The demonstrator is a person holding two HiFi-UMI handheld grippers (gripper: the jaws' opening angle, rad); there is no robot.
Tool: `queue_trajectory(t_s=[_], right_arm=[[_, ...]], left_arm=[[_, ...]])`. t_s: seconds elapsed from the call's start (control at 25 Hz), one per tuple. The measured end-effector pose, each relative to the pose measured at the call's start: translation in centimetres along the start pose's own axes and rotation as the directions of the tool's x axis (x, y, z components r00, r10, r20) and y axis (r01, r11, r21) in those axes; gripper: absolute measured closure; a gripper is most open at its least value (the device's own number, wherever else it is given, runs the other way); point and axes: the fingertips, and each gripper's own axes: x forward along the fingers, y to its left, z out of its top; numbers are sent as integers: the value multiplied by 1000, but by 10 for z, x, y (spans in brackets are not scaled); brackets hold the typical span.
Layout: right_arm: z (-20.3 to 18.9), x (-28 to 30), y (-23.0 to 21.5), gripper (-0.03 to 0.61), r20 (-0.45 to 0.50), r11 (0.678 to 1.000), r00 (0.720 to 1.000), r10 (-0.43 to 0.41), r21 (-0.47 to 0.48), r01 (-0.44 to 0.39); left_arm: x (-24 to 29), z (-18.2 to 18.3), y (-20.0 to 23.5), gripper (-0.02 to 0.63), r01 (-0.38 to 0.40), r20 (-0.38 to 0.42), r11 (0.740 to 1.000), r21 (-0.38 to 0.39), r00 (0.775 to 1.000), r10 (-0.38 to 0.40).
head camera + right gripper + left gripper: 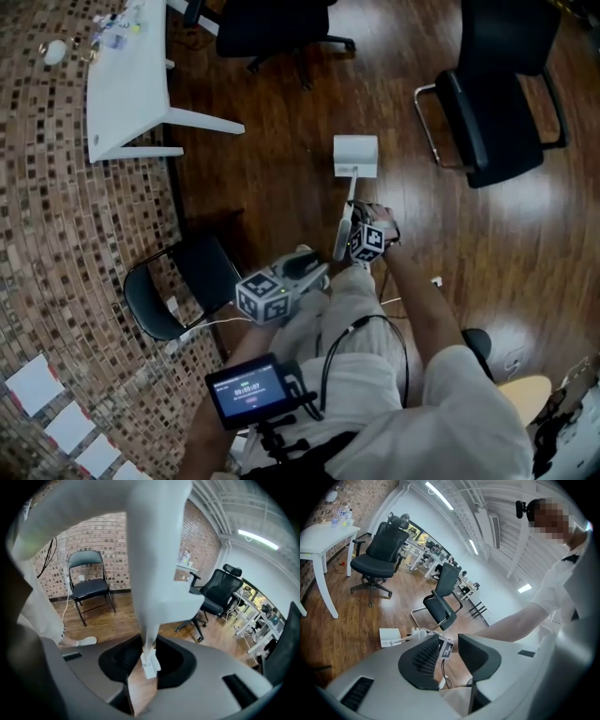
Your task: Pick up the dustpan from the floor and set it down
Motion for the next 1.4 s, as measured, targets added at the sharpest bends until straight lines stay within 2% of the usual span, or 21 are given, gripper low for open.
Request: queue_trajectory(t_s=[0.16,0.36,0.52,0.68,0.84,1.12,1.4], right_arm=[[6,0,-6,468,4,999,1000,-18,40,18],[15,-21,-36,472,0,985,999,-52,162,51],[10,-30,-55,472,10,936,995,-101,339,91],[16,-56,-86,471,43,887,985,-167,442,131],[25,-95,-97,472,53,863,979,-199,483,149],[39,-151,-112,472,80,847,959,-272,493,199],[78,-224,-131,472,96,787,927,-363,564,250]], left_arm=[[-12,5,4,485,-28,13,1000,1,1000,28],[-22,12,3,485,-43,33,999,-1,999,43],[-37,15,-1,485,-43,40,999,15,998,43],[-45,27,-7,485,-40,70,998,39,997,38],[-59,36,-21,485,-17,94,998,66,996,10],[-66,48,-19,485,0,153,996,90,988,-14],[-91,72,-26,485,25,228,991,131,972,-55]])
